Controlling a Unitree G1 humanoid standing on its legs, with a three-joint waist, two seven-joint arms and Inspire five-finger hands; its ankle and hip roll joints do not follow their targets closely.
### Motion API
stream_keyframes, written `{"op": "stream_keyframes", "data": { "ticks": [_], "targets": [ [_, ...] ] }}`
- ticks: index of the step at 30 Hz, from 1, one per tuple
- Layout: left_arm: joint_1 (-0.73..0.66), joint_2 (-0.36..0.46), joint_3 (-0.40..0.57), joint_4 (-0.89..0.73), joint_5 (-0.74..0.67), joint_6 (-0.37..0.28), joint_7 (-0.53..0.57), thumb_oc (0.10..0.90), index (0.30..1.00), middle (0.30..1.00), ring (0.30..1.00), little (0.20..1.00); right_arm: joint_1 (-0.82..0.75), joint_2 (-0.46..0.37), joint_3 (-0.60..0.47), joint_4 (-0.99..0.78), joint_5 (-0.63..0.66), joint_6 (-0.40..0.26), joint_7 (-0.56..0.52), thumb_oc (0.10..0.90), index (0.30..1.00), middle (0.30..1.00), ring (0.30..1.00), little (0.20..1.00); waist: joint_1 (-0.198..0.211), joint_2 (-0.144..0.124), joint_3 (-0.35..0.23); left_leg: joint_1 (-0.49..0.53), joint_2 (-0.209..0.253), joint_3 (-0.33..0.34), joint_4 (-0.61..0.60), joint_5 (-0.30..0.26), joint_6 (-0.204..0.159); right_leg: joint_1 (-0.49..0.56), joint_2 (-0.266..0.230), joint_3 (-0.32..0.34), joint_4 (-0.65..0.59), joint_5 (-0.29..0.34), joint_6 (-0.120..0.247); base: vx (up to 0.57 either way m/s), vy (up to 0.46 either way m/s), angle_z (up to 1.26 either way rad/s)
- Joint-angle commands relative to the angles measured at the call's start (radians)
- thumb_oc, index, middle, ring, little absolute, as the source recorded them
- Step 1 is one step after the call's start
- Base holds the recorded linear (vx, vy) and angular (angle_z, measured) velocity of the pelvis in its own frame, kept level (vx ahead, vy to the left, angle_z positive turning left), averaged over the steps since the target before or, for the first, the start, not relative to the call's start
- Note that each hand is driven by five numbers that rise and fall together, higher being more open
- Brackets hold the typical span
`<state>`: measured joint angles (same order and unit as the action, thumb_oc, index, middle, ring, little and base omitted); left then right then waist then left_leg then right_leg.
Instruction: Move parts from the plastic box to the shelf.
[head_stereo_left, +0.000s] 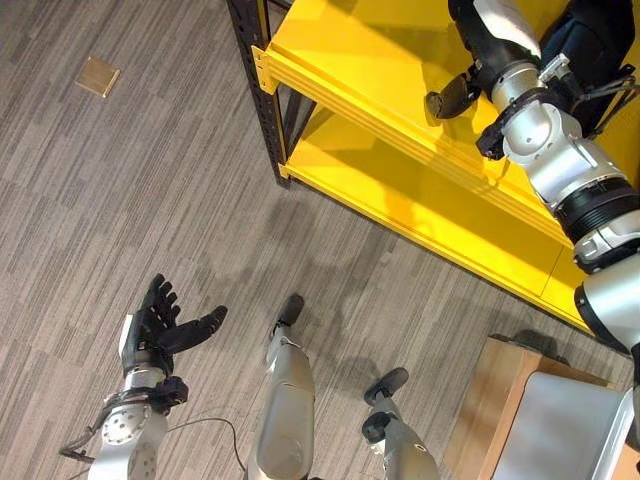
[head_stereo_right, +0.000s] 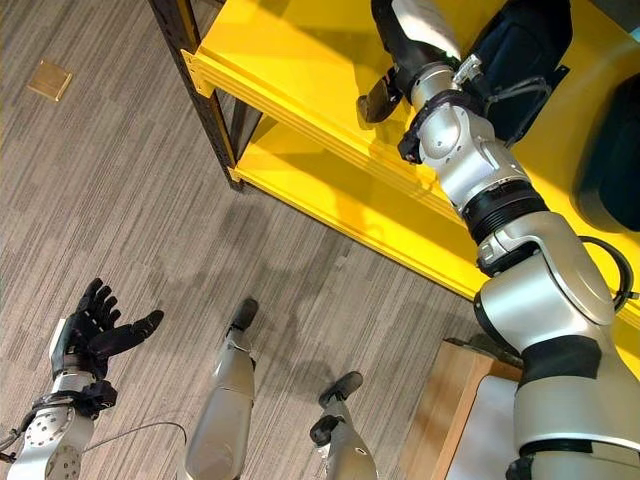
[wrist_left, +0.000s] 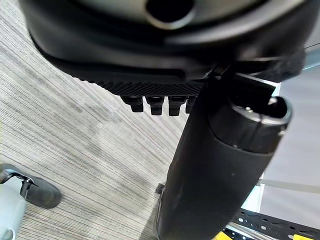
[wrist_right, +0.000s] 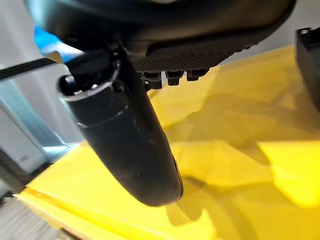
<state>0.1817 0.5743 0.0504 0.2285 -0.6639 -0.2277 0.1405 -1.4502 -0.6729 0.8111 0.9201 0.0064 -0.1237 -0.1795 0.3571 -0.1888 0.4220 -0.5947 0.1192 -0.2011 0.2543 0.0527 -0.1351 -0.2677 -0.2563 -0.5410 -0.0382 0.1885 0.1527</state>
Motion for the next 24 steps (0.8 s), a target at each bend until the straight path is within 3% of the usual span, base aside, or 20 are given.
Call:
{"op": "stream_keyframes", "data": {
  "ticks": [1, 6, 9, 13, 17, 21, 23, 24],
  "targets": [
    [0.04, 0.063, 0.079, -0.05, -0.019, -0.084, -0.01, 0.9, 1.0, 1.0, 1.0, 1.0, -0.048, -0.01, -0.014, -0.093, 0.082, -0.063, -0.042, 0.9, 1.0, 1.0, 1.0, 1.0, -0.014, -0.036, -0.028, 0.007, -0.087, 0.019, -0.053, -0.029, 0.093, 0.176, 0.066, 0.058, 0.148, -0.211, 0.023, 0.0, 0.0, 0.0],
    [0.022, 0.069, 0.057, -0.059, -0.013, -0.077, -0.009, 0.9, 1.0, 1.0, 1.0, 1.0, -0.007, -0.018, -0.041, -0.248, 0.128, -0.087, -0.02, 0.9, 1.0, 1.0, 1.0, 1.0, -0.022, -0.041, -0.041, 0.015, -0.082, 0.021, -0.048, -0.034, 0.093, 0.181, 0.066, 0.058, 0.151, -0.208, 0.024, -0.01, -0.001, 0.0],
    [0.02, 0.069, 0.045, -0.071, 0.002, -0.063, -0.016, 0.9, 1.0, 1.0, 1.0, 1.0, 0.06, -0.039, -0.087, -0.402, 0.182, -0.111, 0.006, 0.9, 1.0, 1.0, 1.0, 1.0, -0.035, -0.048, -0.056, 0.029, -0.07, 0.023, -0.059, -0.029, 0.092, 0.19, 0.069, 0.058, 0.142, -0.197, 0.028, -0.04, -0.007, -0.01],
    [0.024, 0.065, 0.032, -0.086, 0.004, -0.053, -0.025, 0.9, 1.0, 1.0, 1.0, 1.0, 0.149, -0.035, -0.164, -0.477, 0.247, -0.12, 0.016, 0.9, 1.0, 1.0, 1.0, 1.0, -0.045, -0.044, -0.067, 0.041, -0.065, 0.027, -0.07, -0.022, 0.092, 0.199, 0.068, 0.056, 0.133, -0.192, 0.028, -0.03, 0.012, 0.0],
    [0.026, 0.052, 0.024, -0.096, 0.007, -0.041, -0.028, 0.9, 1.0, 1.0, 1.0, 1.0, 0.31, 0.006, -0.275, -0.624, 0.36, -0.142, 0.047, 0.9, 1.0, 1.0, 1.0, 1.0, -0.066, -0.034, -0.086, 0.065, -0.05, 0.038, -0.09, -0.013, 0.094, 0.209, 0.067, 0.058, 0.12, -0.177, 0.032, -0.02, 0.006, -0.01],
    [0.034, 0.046, 0.022, -0.102, 0.008, -0.038, -0.031, 0.9, 1.0, 1.0, 1.0, 1.0, 0.392, 0.028, -0.32, -0.693, 0.405, -0.147, 0.068, 0.9, 1.0, 1.0, 1.0, 1.0, -0.075, -0.032, -0.099, 0.078, -0.045, 0.044, -0.103, -0.008, 0.093, 0.216, 0.066, 0.061, 0.111, -0.173, 0.033, -0.02, 0.018, -0.08],
    [0.035, 0.032, 0.021, -0.107, 0.01, -0.031, -0.031, 0.9, 1.0, 1.0, 1.0, 1.0, 0.506, 0.068, -0.369, -0.77, 0.457, -0.147, 0.105, 0.9, 1.0, 1.0, 1.0, 1.0, -0.086, -0.027, -0.119, 0.094, -0.036, 0.059, -0.122, 0.024, 0.101, 0.224, 0.059, 0.056, 0.097, -0.148, 0.03, -0.03, 0.036, -0.13],
    [0.038, 0.024, 0.02, -0.107, 0.01, -0.03, -0.031, 0.9, 1.0, 1.0, 1.0, 1.0, 0.546, 0.088, -0.386, -0.792, 0.481, -0.149, 0.116, 0.9, 1.0, 1.0, 1.0, 1.0, -0.089, -0.03, -0.13, 0.113, -0.027, 0.058, -0.132, 0.004, 0.093, 0.238, 0.065, 0.065, 0.091, -0.158, 0.037, -0.06, 0.039, -0.13]
  ]
}}
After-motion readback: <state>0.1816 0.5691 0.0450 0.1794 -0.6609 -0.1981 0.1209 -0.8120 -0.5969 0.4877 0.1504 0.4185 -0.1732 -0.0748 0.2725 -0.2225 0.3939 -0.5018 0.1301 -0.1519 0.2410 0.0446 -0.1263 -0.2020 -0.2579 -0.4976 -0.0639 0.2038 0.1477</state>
